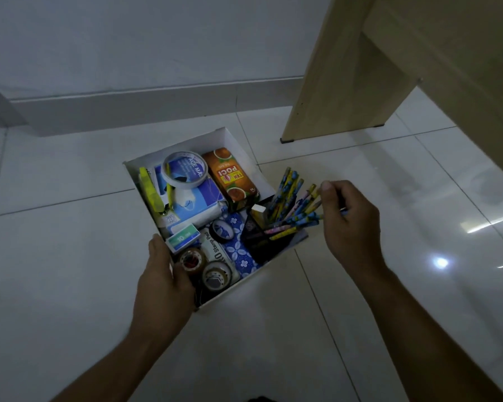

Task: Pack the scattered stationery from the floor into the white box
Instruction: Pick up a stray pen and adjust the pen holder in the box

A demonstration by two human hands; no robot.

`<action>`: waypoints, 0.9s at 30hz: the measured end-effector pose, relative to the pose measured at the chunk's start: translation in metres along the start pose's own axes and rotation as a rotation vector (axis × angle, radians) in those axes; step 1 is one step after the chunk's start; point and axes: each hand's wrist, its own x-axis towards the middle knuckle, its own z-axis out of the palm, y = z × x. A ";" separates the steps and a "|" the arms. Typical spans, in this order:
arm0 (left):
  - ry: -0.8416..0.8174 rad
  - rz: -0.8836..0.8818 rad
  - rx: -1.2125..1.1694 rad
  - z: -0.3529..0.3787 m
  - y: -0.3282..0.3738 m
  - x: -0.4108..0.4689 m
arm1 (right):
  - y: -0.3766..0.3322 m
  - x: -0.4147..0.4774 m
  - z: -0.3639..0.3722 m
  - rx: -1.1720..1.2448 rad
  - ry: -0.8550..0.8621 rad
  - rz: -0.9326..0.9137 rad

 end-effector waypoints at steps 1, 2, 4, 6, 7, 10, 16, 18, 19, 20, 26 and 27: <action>-0.010 0.003 0.007 -0.001 0.000 0.001 | 0.000 0.002 0.002 -0.061 0.004 -0.055; -0.019 0.013 0.019 -0.001 0.000 0.001 | -0.001 0.007 0.005 -0.133 0.004 -0.093; -0.026 0.037 0.031 -0.003 -0.001 0.001 | -0.008 0.021 0.013 -0.295 -0.088 -0.081; -0.028 0.037 0.027 -0.004 -0.001 0.003 | -0.013 0.035 0.025 -0.428 -0.334 -0.025; -0.034 0.025 0.022 -0.005 -0.001 0.003 | -0.013 0.040 0.031 -0.443 -0.460 0.016; -0.055 -0.008 0.015 -0.008 -0.002 0.008 | -0.007 0.051 0.035 -0.150 -0.567 0.240; -0.102 -0.044 -0.047 -0.013 -0.012 0.023 | 0.037 0.014 0.020 0.481 -0.210 0.599; -0.108 -0.053 -0.084 -0.014 -0.015 0.029 | 0.045 -0.006 0.028 0.478 -0.305 0.664; -0.111 -0.058 -0.104 -0.014 -0.016 0.032 | 0.046 -0.014 0.033 0.495 -0.332 0.696; -0.110 -0.062 -0.124 -0.014 -0.016 0.035 | 0.045 -0.020 0.038 0.500 -0.344 0.717; -0.099 -0.024 -0.109 -0.007 -0.012 0.062 | 0.052 -0.016 0.054 0.613 -0.399 0.830; -0.108 -0.021 -0.103 -0.006 -0.010 0.067 | 0.053 -0.011 0.055 0.613 -0.425 0.827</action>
